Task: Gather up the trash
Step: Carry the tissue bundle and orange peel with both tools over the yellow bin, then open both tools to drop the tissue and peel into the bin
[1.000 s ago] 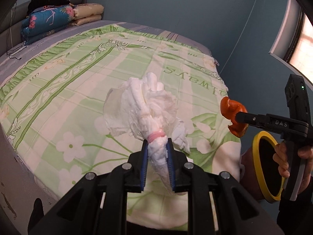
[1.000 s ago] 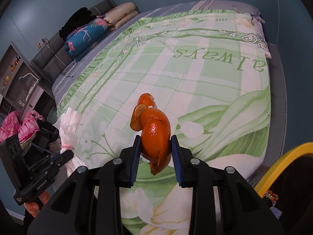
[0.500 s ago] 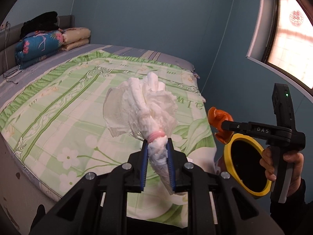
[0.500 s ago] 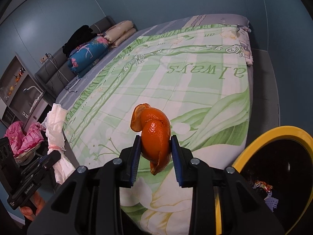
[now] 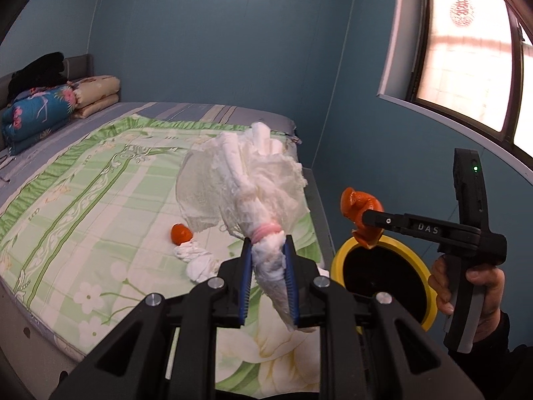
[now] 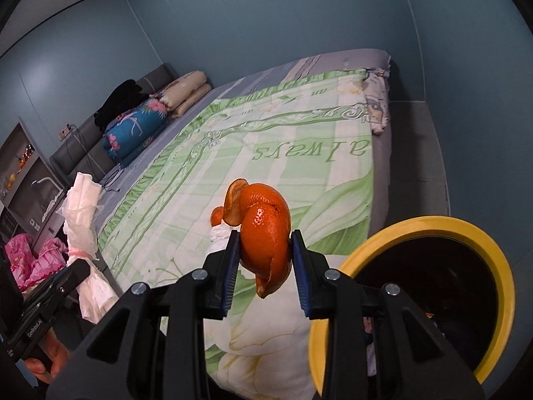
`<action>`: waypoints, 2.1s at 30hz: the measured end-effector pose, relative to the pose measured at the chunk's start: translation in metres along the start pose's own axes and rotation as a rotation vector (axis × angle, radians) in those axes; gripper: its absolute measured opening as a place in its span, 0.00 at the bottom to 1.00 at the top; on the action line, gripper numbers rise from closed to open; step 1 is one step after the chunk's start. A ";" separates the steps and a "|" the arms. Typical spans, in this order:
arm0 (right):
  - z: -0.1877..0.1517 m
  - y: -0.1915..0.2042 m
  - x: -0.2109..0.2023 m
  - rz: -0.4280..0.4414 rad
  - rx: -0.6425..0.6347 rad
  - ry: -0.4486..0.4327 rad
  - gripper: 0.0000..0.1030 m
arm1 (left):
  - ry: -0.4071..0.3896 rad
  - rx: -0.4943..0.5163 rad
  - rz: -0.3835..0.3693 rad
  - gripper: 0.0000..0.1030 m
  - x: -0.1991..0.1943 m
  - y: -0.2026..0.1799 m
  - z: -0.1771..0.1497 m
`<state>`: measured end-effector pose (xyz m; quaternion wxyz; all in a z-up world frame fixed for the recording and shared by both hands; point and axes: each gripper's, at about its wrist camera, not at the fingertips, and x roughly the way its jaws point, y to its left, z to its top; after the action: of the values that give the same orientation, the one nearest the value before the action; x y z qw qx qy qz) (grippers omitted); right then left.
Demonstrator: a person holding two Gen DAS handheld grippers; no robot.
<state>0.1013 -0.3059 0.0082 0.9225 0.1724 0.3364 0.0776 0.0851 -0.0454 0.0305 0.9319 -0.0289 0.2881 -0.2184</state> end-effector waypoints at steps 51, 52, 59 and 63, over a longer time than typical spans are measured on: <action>-0.044 -0.142 -0.030 -0.176 0.299 0.007 0.30 | 0.184 0.246 -0.170 0.17 0.122 -0.168 -0.011; -0.044 -0.143 -0.029 -0.174 0.301 0.009 0.30 | 0.195 0.236 -0.186 0.17 0.124 -0.167 -0.012; -0.047 -0.152 -0.024 -0.178 0.321 0.020 0.36 | 0.257 0.157 -0.221 0.19 0.140 -0.156 -0.016; -0.047 -0.158 -0.026 -0.191 0.337 0.009 0.41 | 0.262 0.117 -0.213 0.40 0.142 -0.148 -0.017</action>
<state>0.0556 -0.4464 -0.0684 0.8823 0.2913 0.3637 -0.0667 0.1228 -0.2383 -0.0311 0.8582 0.0235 0.3891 -0.3341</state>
